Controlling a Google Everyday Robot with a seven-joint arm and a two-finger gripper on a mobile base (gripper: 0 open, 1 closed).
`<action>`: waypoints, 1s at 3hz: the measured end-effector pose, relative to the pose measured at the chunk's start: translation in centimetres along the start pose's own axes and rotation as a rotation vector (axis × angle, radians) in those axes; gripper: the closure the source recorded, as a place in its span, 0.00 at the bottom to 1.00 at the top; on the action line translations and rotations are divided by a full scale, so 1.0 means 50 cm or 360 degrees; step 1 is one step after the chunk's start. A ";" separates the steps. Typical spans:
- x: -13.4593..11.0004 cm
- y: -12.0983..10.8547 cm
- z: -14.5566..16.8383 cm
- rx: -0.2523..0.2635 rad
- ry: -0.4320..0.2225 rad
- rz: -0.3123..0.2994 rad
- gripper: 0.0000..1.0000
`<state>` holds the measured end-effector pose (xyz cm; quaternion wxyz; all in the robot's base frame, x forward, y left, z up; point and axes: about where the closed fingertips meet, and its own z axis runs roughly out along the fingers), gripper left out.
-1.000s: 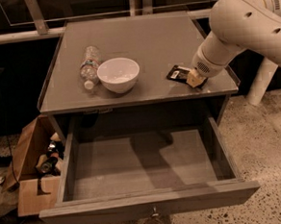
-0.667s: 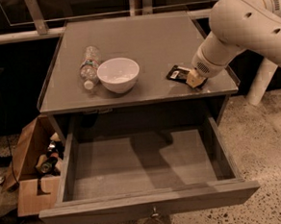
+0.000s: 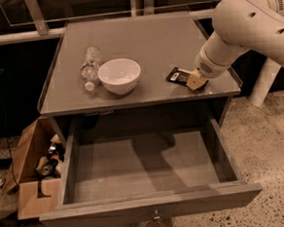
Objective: Pick rxbar chocolate from top drawer and place on counter
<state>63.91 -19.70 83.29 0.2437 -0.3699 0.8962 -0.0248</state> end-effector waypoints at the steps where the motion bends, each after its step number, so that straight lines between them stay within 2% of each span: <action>1: 0.000 0.000 0.000 0.0000 0.0000 0.0000 0.03; 3: 0.000 0.000 0.000 0.0000 0.0000 0.0000 0.00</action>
Offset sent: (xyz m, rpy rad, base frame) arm 0.0000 0.0000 0.0000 0.0000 0.0000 0.0000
